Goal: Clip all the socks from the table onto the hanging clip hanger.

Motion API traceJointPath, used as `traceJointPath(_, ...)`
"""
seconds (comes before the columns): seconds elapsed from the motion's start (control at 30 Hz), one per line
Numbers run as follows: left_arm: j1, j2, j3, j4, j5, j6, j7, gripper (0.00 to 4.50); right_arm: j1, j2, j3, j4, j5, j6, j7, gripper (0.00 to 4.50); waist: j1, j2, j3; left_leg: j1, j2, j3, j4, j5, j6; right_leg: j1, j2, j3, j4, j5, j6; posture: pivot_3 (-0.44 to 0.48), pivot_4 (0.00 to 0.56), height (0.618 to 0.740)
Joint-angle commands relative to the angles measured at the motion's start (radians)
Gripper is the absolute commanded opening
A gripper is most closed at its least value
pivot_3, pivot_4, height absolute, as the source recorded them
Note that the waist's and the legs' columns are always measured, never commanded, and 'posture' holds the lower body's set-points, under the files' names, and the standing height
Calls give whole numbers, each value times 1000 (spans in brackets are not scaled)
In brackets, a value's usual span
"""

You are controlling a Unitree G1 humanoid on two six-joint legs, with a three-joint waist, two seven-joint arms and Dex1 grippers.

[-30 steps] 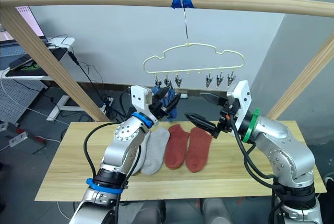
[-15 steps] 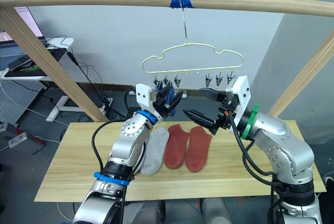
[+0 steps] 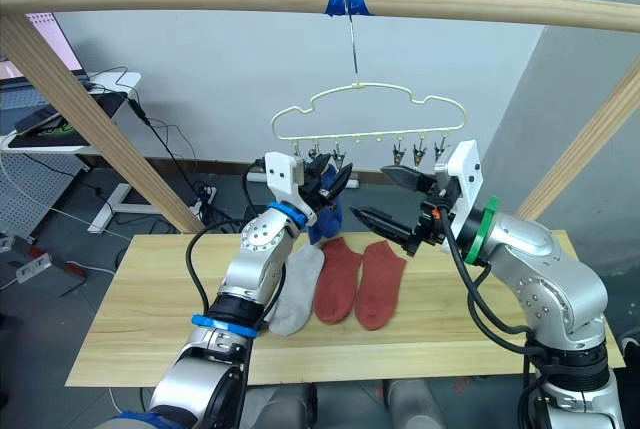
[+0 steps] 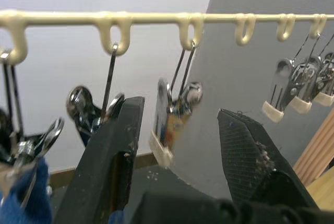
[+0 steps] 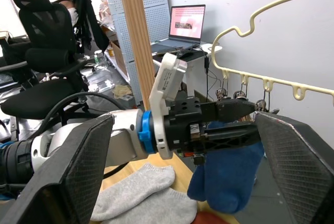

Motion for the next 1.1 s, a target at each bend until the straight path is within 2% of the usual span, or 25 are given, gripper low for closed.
traceJointPath(0.03,-28,-9,11,7,2,-37,-6,2475,-9,-14,-18,-30,21,-4,-10,4500,-1,0,0,0,0,0,0,0,0,0,0,0,0,0,0,-173,178,740)
traceJointPath(1.1,-74,-28,4,83,28,-79,-11,2475,1,-30,-14,-36,24,-13,-32,4500,-26,0,0,0,0,0,0,0,0,0,0,0,0,0,0,-194,174,740)
